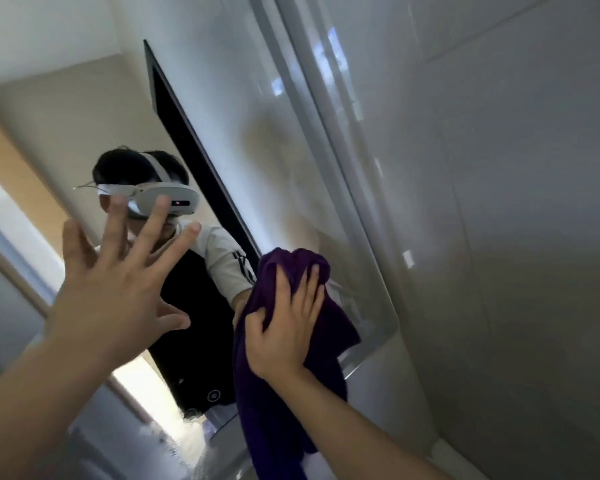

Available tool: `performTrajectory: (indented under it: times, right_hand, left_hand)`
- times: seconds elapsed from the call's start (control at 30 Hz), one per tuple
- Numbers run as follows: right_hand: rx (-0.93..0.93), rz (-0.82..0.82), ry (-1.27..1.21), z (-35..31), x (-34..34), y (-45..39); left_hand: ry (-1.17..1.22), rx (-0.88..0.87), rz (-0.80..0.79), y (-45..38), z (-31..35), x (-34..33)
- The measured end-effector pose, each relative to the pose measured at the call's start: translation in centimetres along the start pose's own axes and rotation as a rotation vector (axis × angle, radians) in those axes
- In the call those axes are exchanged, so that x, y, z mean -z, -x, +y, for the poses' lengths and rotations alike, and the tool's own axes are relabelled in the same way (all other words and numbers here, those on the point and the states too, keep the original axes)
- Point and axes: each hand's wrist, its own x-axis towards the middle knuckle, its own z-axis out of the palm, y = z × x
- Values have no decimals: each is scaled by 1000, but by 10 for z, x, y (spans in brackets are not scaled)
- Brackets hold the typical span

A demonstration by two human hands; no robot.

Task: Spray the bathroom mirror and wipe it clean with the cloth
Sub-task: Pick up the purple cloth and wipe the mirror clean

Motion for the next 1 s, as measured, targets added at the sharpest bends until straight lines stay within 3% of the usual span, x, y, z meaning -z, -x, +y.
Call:
performTrajectory:
  times: [0.1, 0.2, 0.27, 0.37, 0.53, 0.63, 0.83, 0.93, 1.0]
  right_hand:
    - [296, -156, 179, 38, 8, 14]
    - [783, -379, 432, 95, 25, 28]
    - [926, -439, 512, 108, 34, 25]
    - [928, -436, 466, 79, 30, 16]
    - [762, -389, 357, -24, -4, 26]
    - [830, -467, 376, -47, -25, 58]
    - [1342, -835, 636, 36, -22, 125]
    - [1414, -880, 639, 73, -7, 103]
    - [1324, -866, 608, 94, 10, 75]
  left_hand:
    - [-6, -8, -26, 19, -60, -16]
    - [130, 170, -68, 51, -90, -20]
    - [129, 274, -67, 70, -80, -12]
    - [79, 321, -114, 74, -64, 1]
    - [85, 350, -185, 72, -60, 7]
    - [82, 334, -152, 73, -61, 7]
    - [85, 350, -95, 95, -58, -5]
    - [67, 327, -93, 118, -62, -16]
    - [46, 320, -95, 135, -69, -25]
